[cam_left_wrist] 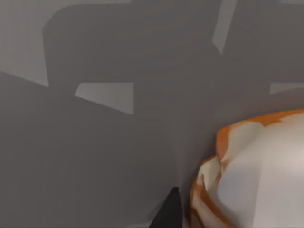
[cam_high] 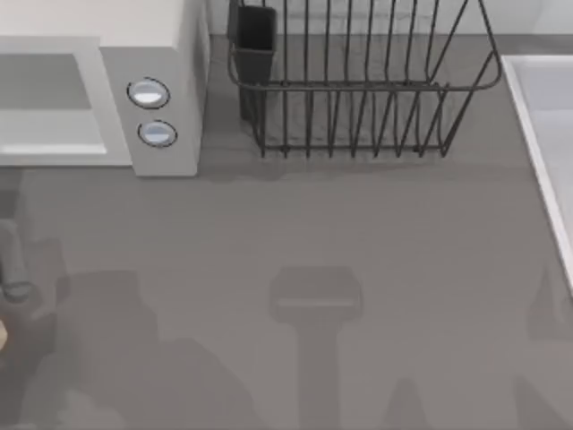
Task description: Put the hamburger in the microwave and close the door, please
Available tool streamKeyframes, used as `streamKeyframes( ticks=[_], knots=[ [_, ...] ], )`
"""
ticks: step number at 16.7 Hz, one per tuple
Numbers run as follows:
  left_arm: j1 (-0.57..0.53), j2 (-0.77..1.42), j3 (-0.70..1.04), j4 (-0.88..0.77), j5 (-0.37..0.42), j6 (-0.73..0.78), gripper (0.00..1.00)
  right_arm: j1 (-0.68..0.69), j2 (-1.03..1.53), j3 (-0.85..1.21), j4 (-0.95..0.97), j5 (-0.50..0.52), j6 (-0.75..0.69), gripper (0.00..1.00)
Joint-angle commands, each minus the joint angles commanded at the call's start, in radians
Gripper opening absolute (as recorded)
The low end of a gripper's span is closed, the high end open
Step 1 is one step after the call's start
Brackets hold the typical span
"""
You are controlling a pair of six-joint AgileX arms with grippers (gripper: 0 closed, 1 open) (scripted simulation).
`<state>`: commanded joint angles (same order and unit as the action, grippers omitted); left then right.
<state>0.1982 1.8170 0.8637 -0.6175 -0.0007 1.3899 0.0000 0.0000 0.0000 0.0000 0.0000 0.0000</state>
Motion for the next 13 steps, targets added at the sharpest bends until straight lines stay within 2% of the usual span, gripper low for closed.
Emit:
streamKeyframes(
  ticks=[4,5,9,13],
  knots=[
    [0.0,0.0,0.0,0.0,0.0,0.0,0.0,0.0,0.0,0.0,0.0,0.0,0.0,1.0],
    [-0.002,-0.067,0.026,-0.092,0.003,-0.03,0.0,0.0,0.0,0.0,0.0,0.0,0.0,1.0],
    [-0.001,-0.097,0.088,-0.165,0.003,-0.026,0.0,0.0,0.0,0.0,0.0,0.0,0.0,1.0],
    [-0.003,-0.16,0.191,-0.376,0.003,-0.027,0.0,0.0,0.0,0.0,0.0,0.0,0.0,1.0]
  ],
)
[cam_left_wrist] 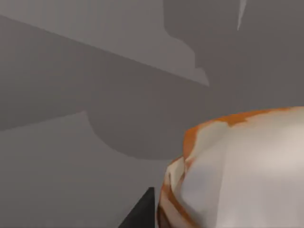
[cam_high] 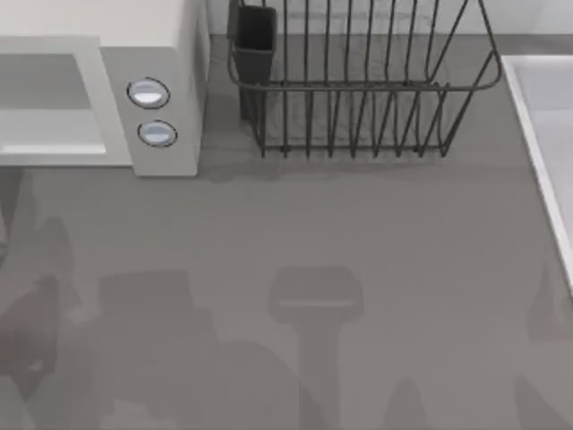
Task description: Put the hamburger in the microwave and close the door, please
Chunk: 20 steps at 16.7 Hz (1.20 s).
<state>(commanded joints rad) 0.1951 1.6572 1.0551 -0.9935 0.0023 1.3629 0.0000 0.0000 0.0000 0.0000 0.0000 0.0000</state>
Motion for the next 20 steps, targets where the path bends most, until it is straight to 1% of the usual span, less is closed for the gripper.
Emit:
streamKeyframes(
  ticks=[2,4,9,11,13,15,17,20],
  knots=[
    [-0.001,-0.035,0.05,-0.085,0.0,-0.003,0.0,0.0,0.0,0.0,0.0,0.0,0.0,1.0],
    [-0.002,-0.063,0.086,-0.127,0.0,-0.008,0.0,0.0,0.0,0.0,0.0,0.0,0.0,1.0],
    [-0.001,-0.063,0.088,-0.129,0.0,-0.007,0.0,0.0,0.0,0.0,0.0,0.0,0.0,1.0],
    [0.0,-0.053,0.085,-0.098,0.005,-0.026,0.0,0.0,0.0,0.0,0.0,0.0,0.0,1.0],
    [0.001,-0.028,0.078,-0.025,0.016,-0.074,0.0,0.0,0.0,0.0,0.0,0.0,0.0,1.0],
    [0.003,0.01,0.069,0.091,0.033,-0.147,0.0,0.0,0.0,0.0,0.0,0.0,0.0,1.0],
    [0.005,0.056,0.054,0.249,0.055,-0.239,0.0,0.0,0.0,0.0,0.0,0.0,0.0,1.0],
    [0.01,0.133,0.021,0.553,0.092,-0.408,0.0,0.0,0.0,0.0,0.0,0.0,0.0,1.0]
  ],
)
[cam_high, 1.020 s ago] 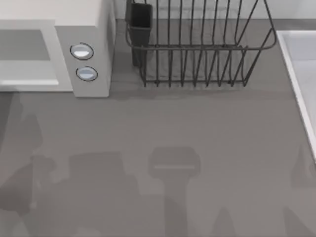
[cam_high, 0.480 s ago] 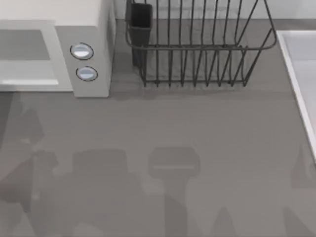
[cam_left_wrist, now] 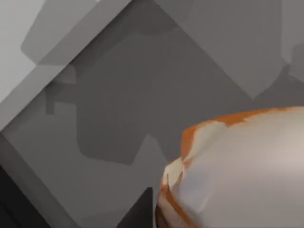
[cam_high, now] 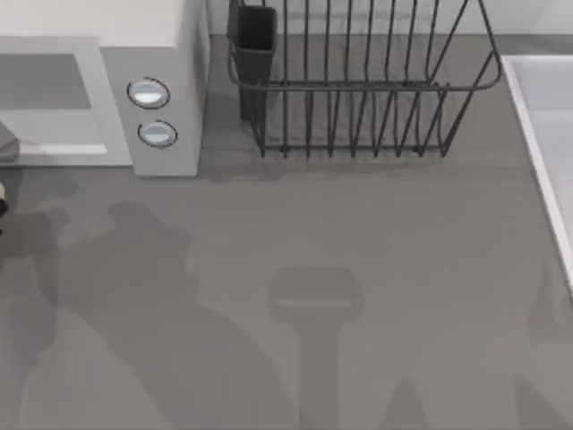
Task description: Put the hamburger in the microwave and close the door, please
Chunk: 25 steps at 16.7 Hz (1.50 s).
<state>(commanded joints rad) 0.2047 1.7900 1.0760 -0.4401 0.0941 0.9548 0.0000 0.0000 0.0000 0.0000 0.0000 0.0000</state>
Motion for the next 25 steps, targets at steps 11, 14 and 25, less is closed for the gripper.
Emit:
streamKeyframes(
  ticks=[11,14,25],
  knots=[
    [0.02,0.241,-0.182,1.131,0.132,-0.694,0.0,0.0,0.0,0.0,0.0,0.0,0.0,1.0],
    [0.023,0.277,-0.222,1.273,0.151,-0.812,0.0,0.0,0.0,0.0,0.0,0.0,0.0,1.0],
    [0.013,0.323,-0.17,1.294,0.152,-0.851,0.0,0.0,0.0,0.0,0.0,0.0,0.0,1.0]
  ],
)
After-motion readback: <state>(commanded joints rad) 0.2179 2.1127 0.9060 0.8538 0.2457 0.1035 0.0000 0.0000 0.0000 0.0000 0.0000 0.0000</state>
